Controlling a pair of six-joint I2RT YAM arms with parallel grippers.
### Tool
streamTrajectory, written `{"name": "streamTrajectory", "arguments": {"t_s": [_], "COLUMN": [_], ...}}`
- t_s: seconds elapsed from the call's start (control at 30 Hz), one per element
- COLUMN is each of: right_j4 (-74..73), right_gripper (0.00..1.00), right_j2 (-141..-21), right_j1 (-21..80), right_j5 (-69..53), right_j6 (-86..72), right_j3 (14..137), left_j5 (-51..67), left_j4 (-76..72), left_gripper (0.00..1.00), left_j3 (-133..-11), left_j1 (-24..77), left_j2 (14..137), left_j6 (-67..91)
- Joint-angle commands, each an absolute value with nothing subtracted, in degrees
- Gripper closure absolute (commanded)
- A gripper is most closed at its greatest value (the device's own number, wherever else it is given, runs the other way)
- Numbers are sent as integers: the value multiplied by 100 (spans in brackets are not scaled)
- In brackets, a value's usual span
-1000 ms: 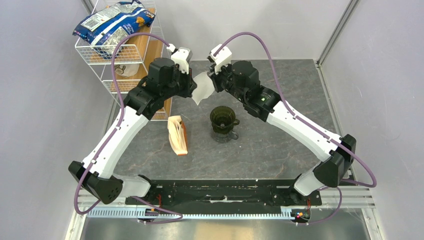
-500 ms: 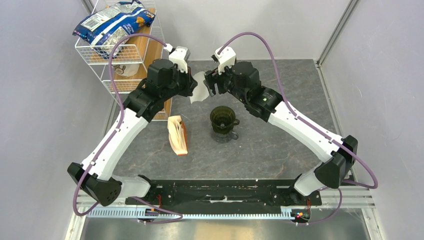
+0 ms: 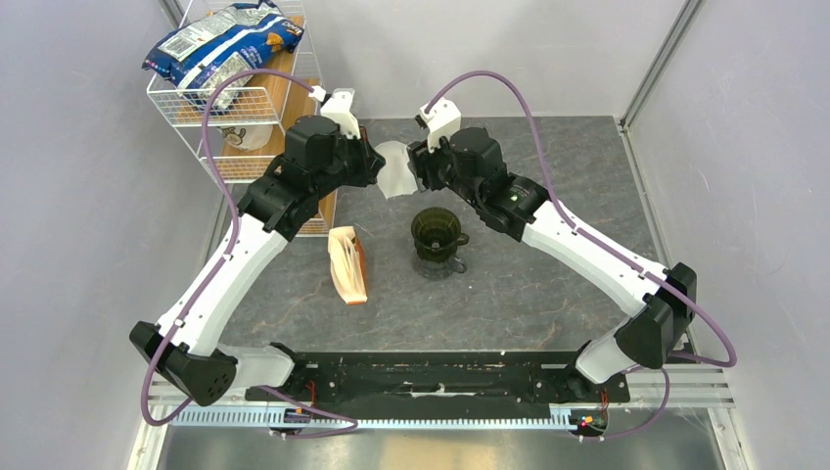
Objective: Place the coffee filter in the dripper
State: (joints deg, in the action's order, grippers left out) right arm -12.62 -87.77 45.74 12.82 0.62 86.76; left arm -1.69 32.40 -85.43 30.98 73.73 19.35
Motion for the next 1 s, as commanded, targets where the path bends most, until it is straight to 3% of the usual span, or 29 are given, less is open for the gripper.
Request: {"name": "streamTrajectory", "arguments": {"t_s": [0.0,0.1,0.17,0.2,0.27,0.37,0.5,0.63,0.8,0.97], "right_j4": [-1196,-1239,-1250,-1250,-1256,-1231,-1231,-1222,-1363,-1477], "right_gripper": [43,56,59,59,48,52,100,100,100,100], "right_j2": [-8592,-8562,-8546,-8544,-8519,-8522,-8526,-8504,-8593,-8720], "right_j1": [4522,4475,4461,4456,4454,4428,4369,4352,4366,4374], "right_j5": [1229,1054,898,826,775,788,775,689,414,445], "right_j6": [65,9,9,-101,-199,-325,-485,-855,-1072,-1094], "right_j3": [8554,8543,8562,8584,8604,8604,8658,8762,8994,9213], "left_j5": [-268,-215,-165,-170,-108,75,85,126,81,18], "left_j4": [2997,2967,2962,2949,2881,2694,2689,2672,2741,2801], "left_gripper": [98,98,98,98,98,98,98,97,70,58], "left_j3": [-8596,-8581,-8570,-8553,-8484,-8386,-8403,-8356,-8367,-8415], "left_j1": [3076,3076,3076,3076,3076,3078,3076,3085,3125,3212], "left_j2": [7157,7167,7181,7181,7154,7085,7115,7152,7283,7416], "left_j6": [2261,2189,2124,2119,2123,2224,2107,1896,1667,1499]}}
